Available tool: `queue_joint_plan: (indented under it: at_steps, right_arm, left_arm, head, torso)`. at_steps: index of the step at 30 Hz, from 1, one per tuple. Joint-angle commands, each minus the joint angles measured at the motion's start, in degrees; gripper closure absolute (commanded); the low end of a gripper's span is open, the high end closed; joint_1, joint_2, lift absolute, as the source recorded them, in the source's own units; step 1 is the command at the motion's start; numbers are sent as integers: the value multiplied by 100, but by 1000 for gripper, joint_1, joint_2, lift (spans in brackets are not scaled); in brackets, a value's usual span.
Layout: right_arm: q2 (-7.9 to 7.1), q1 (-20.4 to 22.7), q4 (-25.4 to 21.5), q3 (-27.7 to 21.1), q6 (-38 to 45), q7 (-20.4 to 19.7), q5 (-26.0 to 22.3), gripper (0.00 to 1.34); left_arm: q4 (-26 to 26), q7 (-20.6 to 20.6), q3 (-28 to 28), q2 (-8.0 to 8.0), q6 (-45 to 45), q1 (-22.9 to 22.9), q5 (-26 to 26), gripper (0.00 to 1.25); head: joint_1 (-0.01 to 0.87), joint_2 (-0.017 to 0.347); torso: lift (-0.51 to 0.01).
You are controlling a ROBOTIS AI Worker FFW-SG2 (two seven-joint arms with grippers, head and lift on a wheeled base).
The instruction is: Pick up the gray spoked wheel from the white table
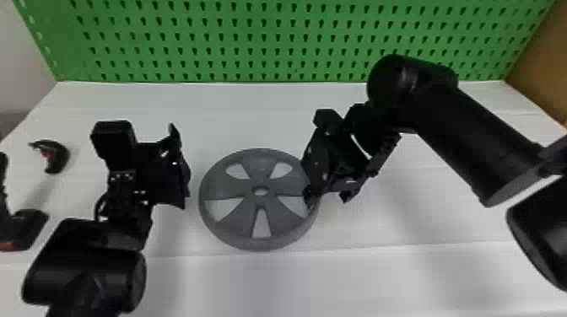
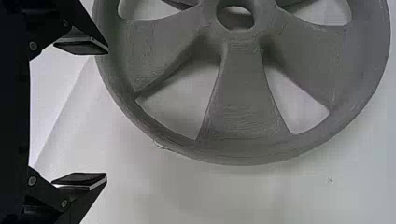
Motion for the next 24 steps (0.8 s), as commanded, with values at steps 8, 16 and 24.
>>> queue_joint_plan:
  at_steps: [8, 16, 24]
  right_arm:
    - [186, -134, 299, -46, 8, -2, 413, 315]
    - [204, -143, 448, 147, -158, -186, 413, 315]
    - [230, -187, 562, 350, -580, -1311, -509, 315]
  left_arm:
    - [52, 0, -41, 0, 0, -33, 2, 148]
    - [52, 0, -50, 0, 0, -33, -16, 148]
    - [61, 0, -50, 0, 0, -33, -7, 148]
  head:
    - [765, 2]
    - [765, 2]
    - [765, 2]
  torso:
    - [-96]
    - [-96]
    - [-96]
